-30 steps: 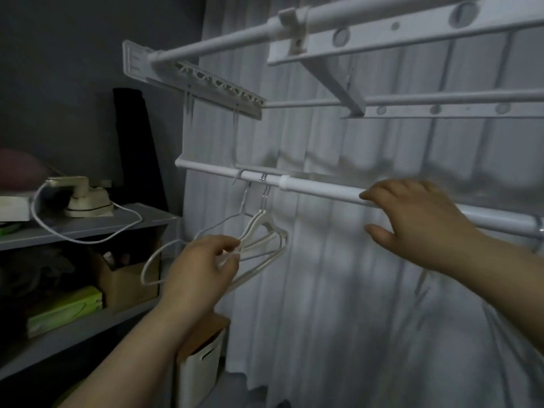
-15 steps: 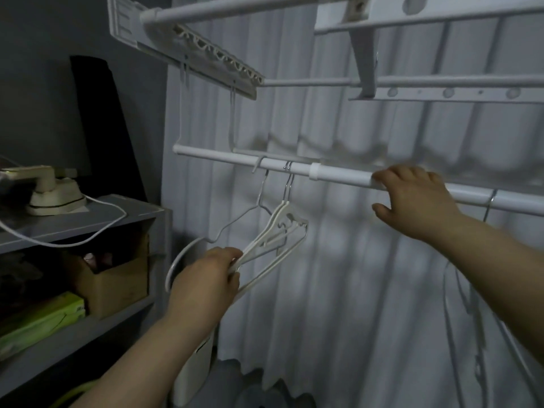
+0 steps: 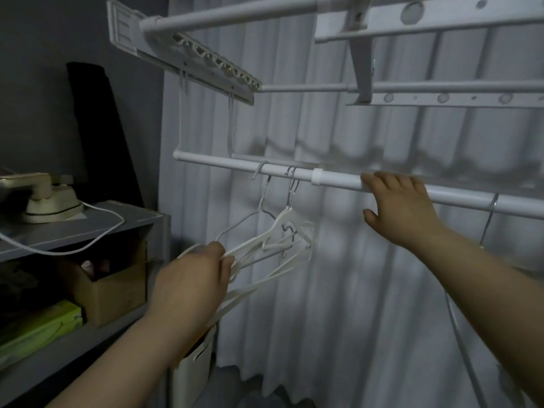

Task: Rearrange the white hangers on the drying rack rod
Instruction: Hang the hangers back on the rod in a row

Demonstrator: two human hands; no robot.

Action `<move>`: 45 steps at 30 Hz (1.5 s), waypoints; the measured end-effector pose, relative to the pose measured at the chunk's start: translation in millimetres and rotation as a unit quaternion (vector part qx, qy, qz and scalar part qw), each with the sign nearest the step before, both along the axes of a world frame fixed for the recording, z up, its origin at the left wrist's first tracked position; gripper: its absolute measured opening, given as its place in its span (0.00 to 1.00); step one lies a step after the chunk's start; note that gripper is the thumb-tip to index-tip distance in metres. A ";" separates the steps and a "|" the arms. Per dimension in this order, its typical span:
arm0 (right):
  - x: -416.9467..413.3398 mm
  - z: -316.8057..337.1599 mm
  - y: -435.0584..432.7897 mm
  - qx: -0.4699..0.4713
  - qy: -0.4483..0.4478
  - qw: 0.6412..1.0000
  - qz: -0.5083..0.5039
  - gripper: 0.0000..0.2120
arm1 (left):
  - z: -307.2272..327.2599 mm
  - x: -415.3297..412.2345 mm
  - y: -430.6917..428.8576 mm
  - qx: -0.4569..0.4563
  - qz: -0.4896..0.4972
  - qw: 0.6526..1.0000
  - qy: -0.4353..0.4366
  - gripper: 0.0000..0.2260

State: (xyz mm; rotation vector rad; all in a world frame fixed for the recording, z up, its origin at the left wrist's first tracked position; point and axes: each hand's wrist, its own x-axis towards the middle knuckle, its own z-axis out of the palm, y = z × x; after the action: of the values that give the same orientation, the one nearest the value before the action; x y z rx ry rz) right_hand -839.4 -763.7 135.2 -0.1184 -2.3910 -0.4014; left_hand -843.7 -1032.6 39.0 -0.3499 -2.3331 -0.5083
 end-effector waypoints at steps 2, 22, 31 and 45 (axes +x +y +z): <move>0.1 -1.0 0.7 -0.001 0.000 1.000 0.002 0.29 | 0.0 -2.1 2.2 0.039 -0.039 0.998 -0.011 0.11; 7.7 -22.1 -7.2 0.076 0.063 0.987 0.124 0.25 | -8.1 -17.8 37.2 0.103 -0.133 0.979 -0.112 0.12; -5.3 -56.5 -28.5 -0.095 -0.268 0.958 0.027 0.26 | -40.6 -0.2 -17.2 0.272 -0.236 0.917 -0.172 0.12; 7.8 -67.7 -22.4 -0.458 -0.385 0.773 0.210 0.15 | -77.3 -16.1 -43.9 0.207 -0.193 0.913 -0.293 0.07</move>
State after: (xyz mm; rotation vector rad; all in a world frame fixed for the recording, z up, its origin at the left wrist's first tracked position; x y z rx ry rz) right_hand -831.5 -786.0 67.5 0.1917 -3.0611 1.1840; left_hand -859.8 -1076.4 -38.3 -0.5059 -2.6259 -1.4474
